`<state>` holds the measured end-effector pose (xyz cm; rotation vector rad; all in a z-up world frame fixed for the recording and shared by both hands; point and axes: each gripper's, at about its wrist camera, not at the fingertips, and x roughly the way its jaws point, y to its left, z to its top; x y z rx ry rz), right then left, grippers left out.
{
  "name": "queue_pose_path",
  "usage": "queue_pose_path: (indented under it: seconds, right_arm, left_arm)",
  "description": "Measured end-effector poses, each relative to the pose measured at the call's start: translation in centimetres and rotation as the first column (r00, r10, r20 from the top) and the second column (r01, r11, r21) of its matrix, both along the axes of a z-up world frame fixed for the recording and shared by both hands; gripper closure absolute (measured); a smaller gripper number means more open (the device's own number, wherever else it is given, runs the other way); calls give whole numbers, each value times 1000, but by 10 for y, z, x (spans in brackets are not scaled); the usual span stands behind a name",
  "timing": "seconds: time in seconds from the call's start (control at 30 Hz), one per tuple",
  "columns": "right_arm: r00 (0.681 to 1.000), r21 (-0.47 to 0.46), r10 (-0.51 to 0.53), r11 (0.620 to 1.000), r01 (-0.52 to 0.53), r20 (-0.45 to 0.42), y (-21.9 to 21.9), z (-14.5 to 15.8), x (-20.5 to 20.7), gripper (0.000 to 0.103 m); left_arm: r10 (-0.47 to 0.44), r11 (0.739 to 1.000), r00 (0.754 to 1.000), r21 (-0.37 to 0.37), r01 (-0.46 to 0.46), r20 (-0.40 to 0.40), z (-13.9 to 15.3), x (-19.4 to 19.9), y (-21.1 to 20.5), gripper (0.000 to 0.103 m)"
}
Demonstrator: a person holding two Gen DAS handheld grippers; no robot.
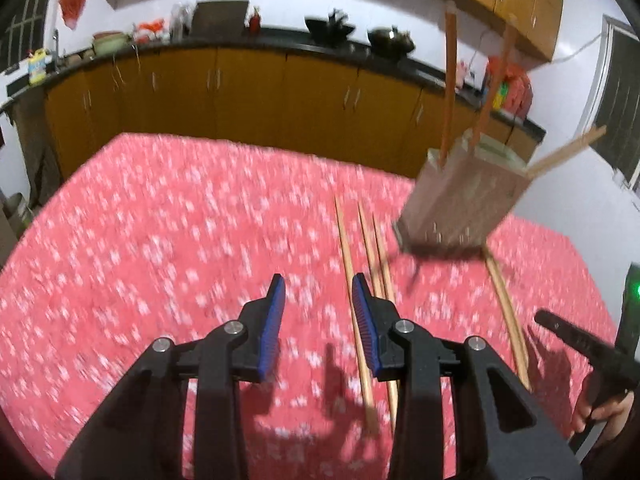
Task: Organize utensils
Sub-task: 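Grasp a chopstick with the right gripper while the left gripper grasps another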
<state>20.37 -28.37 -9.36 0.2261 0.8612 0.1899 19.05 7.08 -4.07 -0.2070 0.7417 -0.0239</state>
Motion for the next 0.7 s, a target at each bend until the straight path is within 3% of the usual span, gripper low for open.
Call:
queue_pose_path:
  seconds: [0.3,0.53,0.7]
  right_arm:
    - [999,-83,13,996,-16,-41,16,-21,1,95]
    - [991,-110,-132,986,127,-35,-14,-21,6,96]
    - [990,-113,-135,985,131,-30,-20,-22,4,96]
  left_arm:
    - [-71,997,996,-20,70,-52,-25,-4,-16,68]
    - [-115,993,990,-42,112,-85,-35,-5,-27,72]
    - [-144,989,983,-32,142,-113,-42,-2,-37,80]
